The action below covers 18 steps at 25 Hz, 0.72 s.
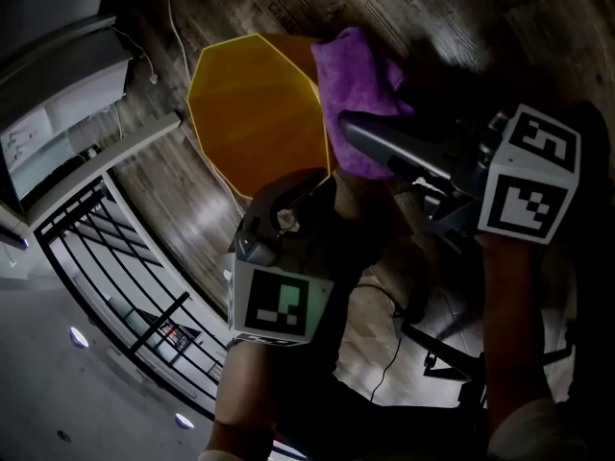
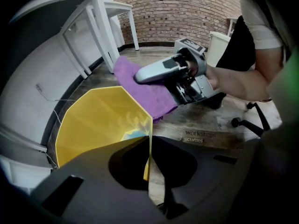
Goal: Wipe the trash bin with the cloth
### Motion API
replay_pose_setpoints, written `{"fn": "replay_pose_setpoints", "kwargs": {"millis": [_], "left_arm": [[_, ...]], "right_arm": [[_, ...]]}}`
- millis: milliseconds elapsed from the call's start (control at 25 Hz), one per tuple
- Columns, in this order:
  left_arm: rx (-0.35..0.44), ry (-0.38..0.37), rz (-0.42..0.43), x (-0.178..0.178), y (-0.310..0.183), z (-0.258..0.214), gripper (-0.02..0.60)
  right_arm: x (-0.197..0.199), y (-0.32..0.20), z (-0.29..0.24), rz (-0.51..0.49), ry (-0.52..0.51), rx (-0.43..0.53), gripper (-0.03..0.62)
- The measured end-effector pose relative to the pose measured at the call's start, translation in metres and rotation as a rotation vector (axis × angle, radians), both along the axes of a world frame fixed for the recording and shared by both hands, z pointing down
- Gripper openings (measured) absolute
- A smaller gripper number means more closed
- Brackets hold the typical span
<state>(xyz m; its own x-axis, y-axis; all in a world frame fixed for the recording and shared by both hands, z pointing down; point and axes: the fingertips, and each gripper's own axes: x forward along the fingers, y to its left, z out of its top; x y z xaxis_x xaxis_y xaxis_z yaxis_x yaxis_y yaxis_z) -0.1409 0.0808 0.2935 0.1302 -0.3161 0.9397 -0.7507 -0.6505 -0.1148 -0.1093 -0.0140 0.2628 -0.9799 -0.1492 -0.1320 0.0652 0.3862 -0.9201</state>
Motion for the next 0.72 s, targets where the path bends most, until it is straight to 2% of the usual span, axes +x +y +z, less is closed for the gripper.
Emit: {"fn": "replay_pose_setpoints", "kwargs": {"millis": [160,400,600,720], "left_arm": [[0.006,0.001,0.0,0.001,-0.001,-0.001,0.018],[0.01,0.002,0.018,0.004,0.0,-0.002,0.015],[-0.001,0.017,0.018,0.005,0.0,0.0,0.014],[-0.007,0.029,0.027,0.007,0.003,0.001,0.012]], "right_arm": [[-0.002,0.003,-0.014,-0.02,-0.048,0.027,0.167],[-0.003,0.003,0.01,-0.002,-0.089,-0.05,0.167],[-0.008,0.008,0.063,-0.017,0.108,-0.044,0.167],[-0.009,0.011,0.093,-0.026,0.185,-0.085,0.167]]}}
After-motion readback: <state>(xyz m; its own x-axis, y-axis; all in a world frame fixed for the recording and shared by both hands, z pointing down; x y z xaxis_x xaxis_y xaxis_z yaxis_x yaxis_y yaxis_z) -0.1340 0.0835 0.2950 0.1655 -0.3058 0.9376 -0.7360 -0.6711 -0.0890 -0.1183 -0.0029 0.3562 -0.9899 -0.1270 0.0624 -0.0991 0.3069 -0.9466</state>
